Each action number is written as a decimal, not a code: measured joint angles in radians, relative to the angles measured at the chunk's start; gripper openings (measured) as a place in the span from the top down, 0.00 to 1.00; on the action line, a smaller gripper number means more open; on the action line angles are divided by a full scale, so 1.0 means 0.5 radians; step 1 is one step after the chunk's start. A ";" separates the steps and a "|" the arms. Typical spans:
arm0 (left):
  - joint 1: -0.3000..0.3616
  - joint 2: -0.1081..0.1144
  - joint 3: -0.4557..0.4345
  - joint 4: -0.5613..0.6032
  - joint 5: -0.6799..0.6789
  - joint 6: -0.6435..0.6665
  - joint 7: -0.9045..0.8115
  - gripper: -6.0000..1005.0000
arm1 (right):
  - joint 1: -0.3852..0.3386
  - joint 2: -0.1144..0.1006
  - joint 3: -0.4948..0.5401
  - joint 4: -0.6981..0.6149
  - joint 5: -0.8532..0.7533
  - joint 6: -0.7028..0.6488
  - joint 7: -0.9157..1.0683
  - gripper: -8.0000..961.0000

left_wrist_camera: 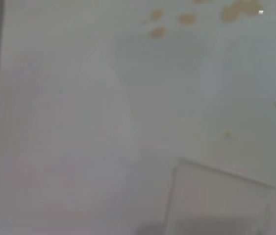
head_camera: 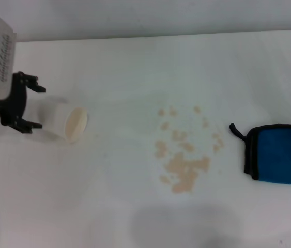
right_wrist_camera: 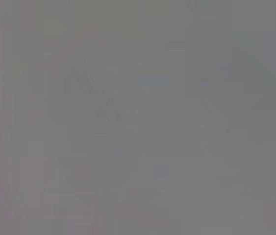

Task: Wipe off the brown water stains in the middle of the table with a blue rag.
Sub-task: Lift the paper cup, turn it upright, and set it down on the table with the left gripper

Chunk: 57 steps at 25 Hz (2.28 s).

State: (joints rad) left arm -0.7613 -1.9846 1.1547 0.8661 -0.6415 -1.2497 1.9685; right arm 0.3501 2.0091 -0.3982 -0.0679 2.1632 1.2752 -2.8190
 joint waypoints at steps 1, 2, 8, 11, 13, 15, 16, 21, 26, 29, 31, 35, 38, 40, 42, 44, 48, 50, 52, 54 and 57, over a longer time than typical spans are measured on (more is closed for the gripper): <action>-0.006 -0.008 0.020 -0.021 -0.002 0.014 0.014 0.15 | 0.005 0.000 -0.002 -0.001 -0.002 -0.006 0.000 0.11; -0.014 -0.016 0.041 -0.037 -0.004 0.027 0.020 0.15 | 0.009 0.001 -0.003 -0.002 -0.003 -0.013 0.000 0.11; -0.040 -0.092 0.065 -0.116 0.028 0.135 0.162 0.15 | 0.027 0.005 -0.048 -0.002 -0.008 -0.058 -0.004 0.11; -0.044 -0.120 0.065 -0.182 0.042 0.214 0.241 0.16 | 0.027 0.008 -0.061 0.010 -0.011 -0.059 -0.017 0.11; -0.048 -0.131 0.065 -0.220 0.042 0.239 0.268 0.16 | 0.026 0.010 -0.065 0.018 -0.013 -0.059 -0.024 0.11; -0.050 -0.139 0.065 -0.268 0.043 0.284 0.290 0.16 | 0.025 0.010 -0.074 0.020 -0.014 -0.059 -0.025 0.11; -0.050 -0.142 0.065 -0.281 0.043 0.296 0.295 0.16 | 0.025 0.010 -0.078 0.020 -0.015 -0.059 -0.025 0.11; -0.056 -0.151 0.065 -0.314 0.044 0.352 0.302 0.17 | 0.026 0.010 -0.082 0.022 -0.016 -0.071 -0.025 0.11; -0.067 -0.155 0.055 -0.315 0.031 0.365 0.303 0.19 | 0.035 0.010 -0.081 0.012 -0.017 -0.103 -0.025 0.11; -0.067 -0.156 0.054 -0.315 0.030 0.365 0.303 0.19 | 0.044 0.010 -0.083 0.005 -0.028 -0.127 -0.025 0.11; -0.066 -0.158 0.053 -0.315 0.030 0.365 0.303 0.20 | 0.047 0.008 -0.084 0.004 -0.030 -0.139 -0.026 0.11; -0.057 -0.165 0.051 -0.313 -0.008 0.367 0.303 0.21 | 0.050 0.005 -0.085 0.000 -0.031 -0.153 -0.037 0.11; -0.036 -0.168 0.049 -0.268 -0.139 0.368 0.305 0.27 | 0.050 0.005 -0.094 -0.019 -0.032 -0.184 -0.051 0.11; 0.006 -0.169 0.048 -0.193 -0.274 0.368 0.306 0.29 | 0.049 0.005 -0.105 -0.036 -0.032 -0.196 -0.052 0.11; 0.070 -0.169 0.046 -0.089 -0.435 0.366 0.306 0.31 | 0.048 0.006 -0.109 -0.044 -0.032 -0.198 -0.052 0.11; 0.165 -0.170 0.047 0.035 -0.647 0.355 0.309 0.32 | 0.043 0.006 -0.109 -0.056 -0.032 -0.198 -0.053 0.11; 0.366 -0.178 0.060 0.170 -1.094 0.331 0.366 0.34 | 0.026 0.004 -0.120 -0.098 -0.031 -0.194 -0.053 0.11; 0.460 -0.181 0.064 0.176 -1.352 0.325 0.411 0.34 | 0.022 0.001 -0.157 -0.116 -0.031 -0.190 -0.053 0.11; 0.554 -0.187 0.076 0.149 -1.630 0.312 0.464 0.34 | 0.011 -0.001 -0.220 -0.158 -0.031 -0.188 -0.053 0.11; 0.658 -0.191 0.113 0.086 -1.941 0.298 0.554 0.34 | -0.004 0.001 -0.270 -0.196 -0.032 -0.186 -0.053 0.11; 0.792 -0.192 0.198 -0.036 -2.407 0.260 0.746 0.34 | -0.026 0.001 -0.288 -0.234 -0.031 -0.178 -0.049 0.11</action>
State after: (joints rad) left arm -0.3654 -2.0804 1.2535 0.8482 -1.8451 -1.1198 2.3415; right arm 0.3370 2.0094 -0.5423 -0.1850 2.1476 1.1862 -2.8432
